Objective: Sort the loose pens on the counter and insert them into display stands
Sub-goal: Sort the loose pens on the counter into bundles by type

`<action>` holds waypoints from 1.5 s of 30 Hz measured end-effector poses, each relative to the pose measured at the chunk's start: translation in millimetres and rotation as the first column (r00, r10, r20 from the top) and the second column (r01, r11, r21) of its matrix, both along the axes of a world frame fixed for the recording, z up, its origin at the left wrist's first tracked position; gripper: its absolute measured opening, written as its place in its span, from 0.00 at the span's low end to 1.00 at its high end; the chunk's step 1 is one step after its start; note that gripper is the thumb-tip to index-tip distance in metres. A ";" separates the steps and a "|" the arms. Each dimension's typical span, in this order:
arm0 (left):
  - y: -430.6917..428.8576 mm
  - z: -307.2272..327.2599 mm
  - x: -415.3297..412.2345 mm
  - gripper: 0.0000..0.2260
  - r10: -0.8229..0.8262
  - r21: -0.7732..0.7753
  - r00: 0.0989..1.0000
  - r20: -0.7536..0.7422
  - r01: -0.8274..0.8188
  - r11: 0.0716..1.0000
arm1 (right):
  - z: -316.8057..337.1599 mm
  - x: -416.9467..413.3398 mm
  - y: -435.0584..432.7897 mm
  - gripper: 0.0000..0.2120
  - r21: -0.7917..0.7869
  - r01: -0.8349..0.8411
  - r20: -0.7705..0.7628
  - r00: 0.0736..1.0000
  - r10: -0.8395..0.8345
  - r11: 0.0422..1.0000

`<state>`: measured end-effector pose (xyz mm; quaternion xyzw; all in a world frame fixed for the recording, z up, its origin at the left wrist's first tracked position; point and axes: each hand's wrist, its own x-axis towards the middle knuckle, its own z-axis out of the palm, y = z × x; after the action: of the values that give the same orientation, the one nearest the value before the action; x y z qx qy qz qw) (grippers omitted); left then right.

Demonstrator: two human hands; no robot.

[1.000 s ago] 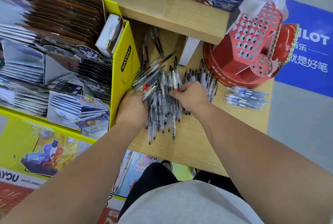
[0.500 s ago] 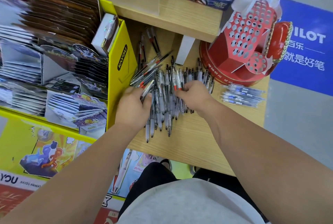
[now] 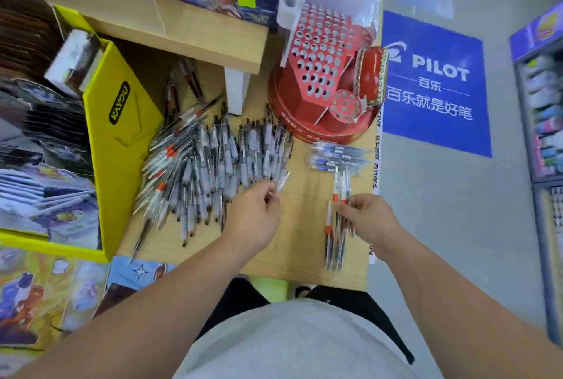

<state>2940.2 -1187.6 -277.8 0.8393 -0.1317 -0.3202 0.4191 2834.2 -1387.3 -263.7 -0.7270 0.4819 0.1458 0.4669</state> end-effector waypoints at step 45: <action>-110.8 -58.2 -104.9 0.18 0.065 0.294 0.986 0.151 -0.107 0.950 | -67.6 -80.9 -66.9 0.12 -0.155 -0.351 0.058 0.930 0.363 0.924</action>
<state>2835.4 -1298.3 -336.1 0.9187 -0.0736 -0.2584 0.2896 2753.2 -1454.2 -331.3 -0.8395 0.3300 0.1625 0.4000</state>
